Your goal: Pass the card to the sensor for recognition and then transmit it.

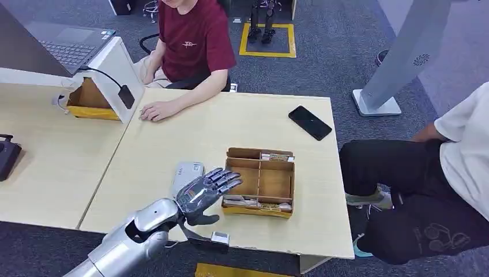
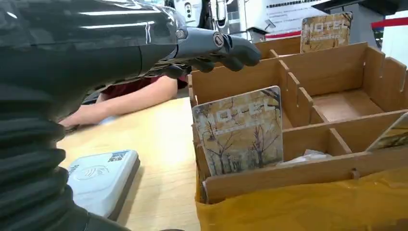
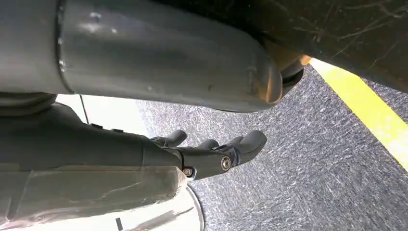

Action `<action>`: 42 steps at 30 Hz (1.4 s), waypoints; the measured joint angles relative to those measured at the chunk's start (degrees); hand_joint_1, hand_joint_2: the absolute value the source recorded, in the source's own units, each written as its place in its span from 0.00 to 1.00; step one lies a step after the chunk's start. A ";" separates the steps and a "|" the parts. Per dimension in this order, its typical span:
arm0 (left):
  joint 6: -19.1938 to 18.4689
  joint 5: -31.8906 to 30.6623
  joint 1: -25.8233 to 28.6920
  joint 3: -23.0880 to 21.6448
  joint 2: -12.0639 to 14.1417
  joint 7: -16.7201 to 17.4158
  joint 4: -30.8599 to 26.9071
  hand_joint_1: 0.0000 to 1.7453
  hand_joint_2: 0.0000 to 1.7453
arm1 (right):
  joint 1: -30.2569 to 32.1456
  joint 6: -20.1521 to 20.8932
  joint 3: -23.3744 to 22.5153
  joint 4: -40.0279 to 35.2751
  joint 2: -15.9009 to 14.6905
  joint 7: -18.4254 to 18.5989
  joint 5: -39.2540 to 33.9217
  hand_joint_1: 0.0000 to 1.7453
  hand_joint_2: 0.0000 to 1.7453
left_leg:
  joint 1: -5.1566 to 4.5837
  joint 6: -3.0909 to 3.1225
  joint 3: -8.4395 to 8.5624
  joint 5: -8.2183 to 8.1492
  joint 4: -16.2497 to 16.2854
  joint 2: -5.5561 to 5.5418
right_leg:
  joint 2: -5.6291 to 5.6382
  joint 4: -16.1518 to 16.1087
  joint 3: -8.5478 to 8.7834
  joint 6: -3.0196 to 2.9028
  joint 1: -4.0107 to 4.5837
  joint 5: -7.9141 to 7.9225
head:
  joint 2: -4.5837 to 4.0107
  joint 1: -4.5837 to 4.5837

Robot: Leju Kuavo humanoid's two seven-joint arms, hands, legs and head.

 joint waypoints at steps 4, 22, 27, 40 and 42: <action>-0.31 1.66 -0.01 0.00 0.24 -0.83 0.11 0.99 1.00 | 0.00 0.13 0.02 0.00 0.00 0.00 -0.02 0.00 0.00 | 0.00 0.00 -0.01 0.00 0.00 -0.02 | -0.01 0.00 0.00 0.00 0.00 0.00 | 0.00 -0.02; -1.31 3.65 -0.37 0.00 2.05 -2.08 -0.96 1.00 1.00 | 0.02 0.28 0.59 0.00 0.00 -0.07 0.00 0.00 0.00 | 0.01 0.00 0.01 0.00 0.00 -0.01 | -0.01 0.01 0.02 0.00 0.01 0.00 | 0.00 0.00; -1.42 4.00 -0.30 0.00 2.34 -2.36 -1.12 1.00 1.00 | 0.03 0.35 0.59 0.00 0.00 -0.31 -0.02 0.00 0.00 | 0.01 0.00 0.01 0.01 0.00 -0.01 | -0.01 0.02 0.03 0.00 0.01 0.00 | 0.00 0.00; -1.94 6.21 -0.18 0.22 3.32 -3.10 -2.32 1.00 1.00 | 0.03 0.37 0.63 0.00 0.00 -0.33 0.00 0.00 0.00 | 0.01 0.00 0.00 0.01 0.00 -0.02 | -0.01 0.01 0.03 0.00 0.01 0.00 | 0.00 0.00; -2.05 6.32 -0.17 0.24 3.52 -3.17 -2.62 1.00 1.00 | 0.04 0.37 0.63 0.00 0.00 -0.33 0.00 0.00 0.00 | 0.01 0.00 0.01 0.01 0.00 -0.02 | -0.01 0.02 0.03 0.00 0.01 0.00 | 0.00 0.00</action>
